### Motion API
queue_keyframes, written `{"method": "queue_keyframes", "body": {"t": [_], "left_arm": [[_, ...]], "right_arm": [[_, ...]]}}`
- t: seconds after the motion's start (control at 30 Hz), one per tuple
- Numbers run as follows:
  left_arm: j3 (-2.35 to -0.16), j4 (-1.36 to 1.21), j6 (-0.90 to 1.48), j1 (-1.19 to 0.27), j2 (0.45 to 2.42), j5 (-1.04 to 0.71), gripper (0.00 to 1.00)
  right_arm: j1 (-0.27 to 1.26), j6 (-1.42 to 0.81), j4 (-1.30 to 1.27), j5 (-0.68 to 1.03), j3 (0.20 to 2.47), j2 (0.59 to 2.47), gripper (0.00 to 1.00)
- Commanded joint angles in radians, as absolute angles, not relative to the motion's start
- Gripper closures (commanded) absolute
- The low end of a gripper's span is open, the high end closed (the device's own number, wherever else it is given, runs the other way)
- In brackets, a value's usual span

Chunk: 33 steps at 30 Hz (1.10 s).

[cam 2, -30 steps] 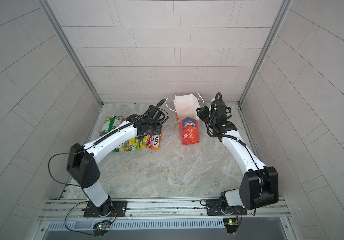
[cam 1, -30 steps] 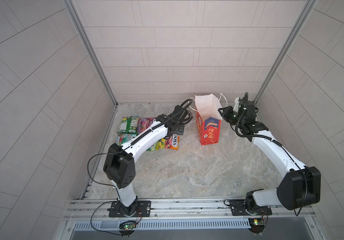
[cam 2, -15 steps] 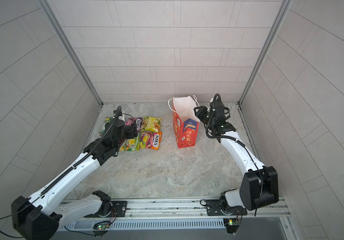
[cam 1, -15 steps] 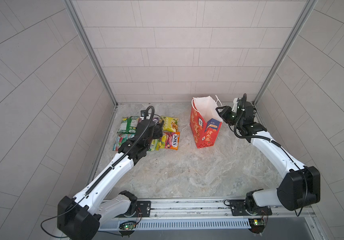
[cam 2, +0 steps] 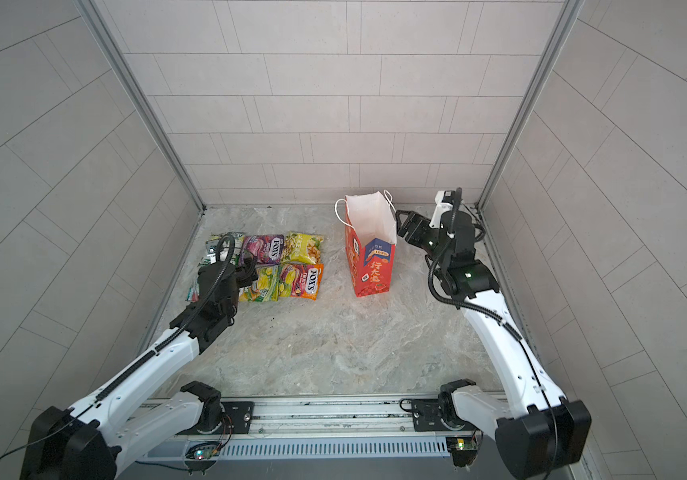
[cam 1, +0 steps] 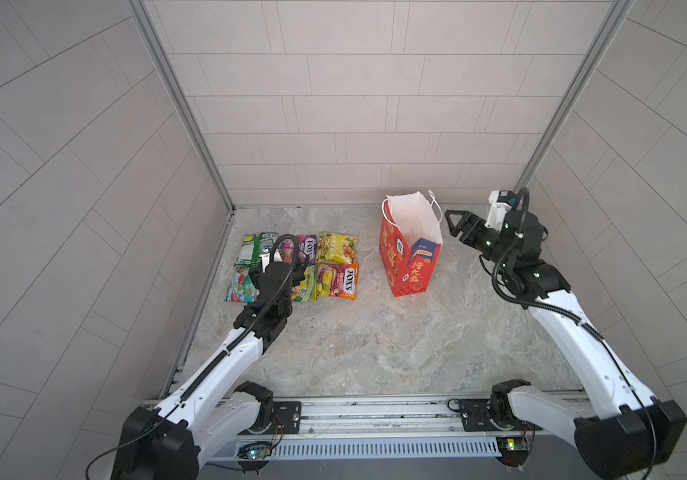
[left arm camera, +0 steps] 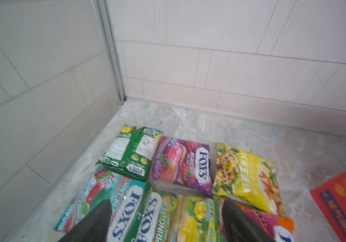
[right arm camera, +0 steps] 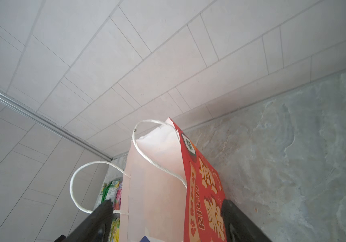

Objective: Take the snacks out of the paper bag

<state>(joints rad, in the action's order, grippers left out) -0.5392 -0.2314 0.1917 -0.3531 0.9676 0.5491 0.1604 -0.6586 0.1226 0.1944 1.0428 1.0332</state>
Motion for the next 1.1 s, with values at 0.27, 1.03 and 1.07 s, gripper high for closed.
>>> {"method": "queue_keyframes", "body": {"t": [0.27, 1.03, 1.07], "left_arm": [[-0.272, -0.739, -0.063, -0.252, 1.099, 0.677, 0.00], [-0.177, -1.329, -0.021, -0.073, 1.602, 0.160, 0.00], [-0.195, -1.325, -0.019, -0.073, 1.618, 0.170, 0.00]], "right_arm": [[0.156, -0.233, -0.522, -0.401, 0.357, 0.752, 0.06], [0.008, -0.142, -1.260, -0.337, 0.187, 1.529, 0.01], [0.005, -0.135, -1.302, -0.307, 0.174, 1.553, 0.00]]}}
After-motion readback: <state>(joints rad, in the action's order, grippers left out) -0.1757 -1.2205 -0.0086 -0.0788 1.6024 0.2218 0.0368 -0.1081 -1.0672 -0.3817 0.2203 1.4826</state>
